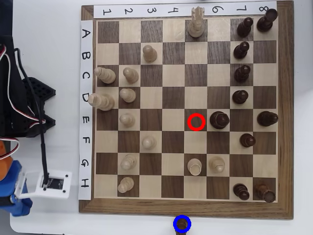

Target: Move the piece to destination

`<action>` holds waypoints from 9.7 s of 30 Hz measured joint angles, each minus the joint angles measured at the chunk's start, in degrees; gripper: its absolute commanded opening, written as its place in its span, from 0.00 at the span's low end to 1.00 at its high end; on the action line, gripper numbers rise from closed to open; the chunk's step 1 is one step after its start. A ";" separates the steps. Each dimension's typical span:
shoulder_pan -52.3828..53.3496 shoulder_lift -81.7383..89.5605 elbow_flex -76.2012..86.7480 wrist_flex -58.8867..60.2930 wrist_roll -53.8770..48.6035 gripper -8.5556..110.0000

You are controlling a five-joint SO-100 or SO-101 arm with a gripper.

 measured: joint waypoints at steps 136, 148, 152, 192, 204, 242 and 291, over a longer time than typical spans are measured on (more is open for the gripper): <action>2.11 21.09 7.73 18.46 -2.46 0.07; 2.11 21.09 7.73 18.46 -2.46 0.07; 2.11 21.09 7.73 18.46 -2.46 0.07; 2.11 21.09 7.73 18.46 -2.46 0.07; 2.11 21.09 7.73 18.46 -2.46 0.07; 2.11 21.09 7.73 18.46 -2.46 0.07; 3.69 21.09 7.73 18.46 -1.76 0.07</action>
